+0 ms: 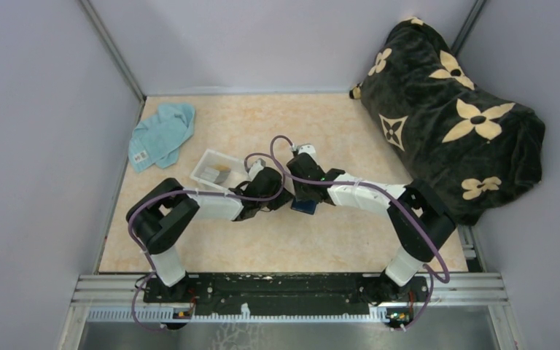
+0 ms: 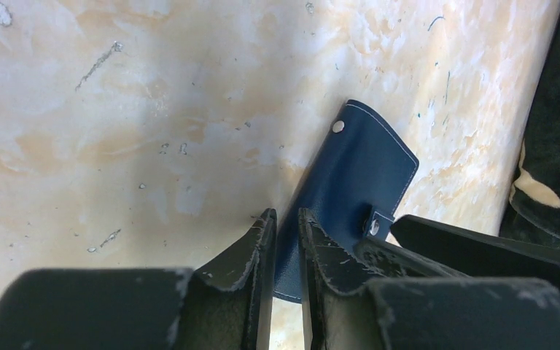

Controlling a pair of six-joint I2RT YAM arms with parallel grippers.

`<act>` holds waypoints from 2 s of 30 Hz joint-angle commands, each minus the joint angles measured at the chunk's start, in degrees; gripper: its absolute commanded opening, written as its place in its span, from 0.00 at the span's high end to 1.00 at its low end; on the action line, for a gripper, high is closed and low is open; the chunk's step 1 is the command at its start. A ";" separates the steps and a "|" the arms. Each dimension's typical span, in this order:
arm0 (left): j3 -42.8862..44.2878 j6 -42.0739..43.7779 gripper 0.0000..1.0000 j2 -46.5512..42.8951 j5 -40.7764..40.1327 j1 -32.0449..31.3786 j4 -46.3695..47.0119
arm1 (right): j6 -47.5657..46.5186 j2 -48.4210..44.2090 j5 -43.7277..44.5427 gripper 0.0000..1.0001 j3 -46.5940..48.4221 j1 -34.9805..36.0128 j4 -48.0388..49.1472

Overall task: Put the credit cards into the card holder
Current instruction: Close the card holder at the center of the board.

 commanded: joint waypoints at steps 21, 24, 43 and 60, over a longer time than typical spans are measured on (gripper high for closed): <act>-6.80 3.07 0.78 -0.31 0.36 0.95 -3.73 | 9.08 -12.38 14.27 1.00 -9.58 -1.46 -1.98; -7.49 3.14 0.79 -0.68 0.58 0.75 -3.61 | 9.98 -10.75 10.80 1.00 -11.77 -1.48 -0.07; -4.86 4.48 0.81 3.25 2.98 -1.02 -2.17 | 9.62 -2.83 5.82 1.00 -11.25 -1.44 7.96; -5.35 4.13 0.80 0.25 1.01 -1.04 -4.77 | 7.75 -0.96 4.05 1.00 -10.27 -1.48 9.91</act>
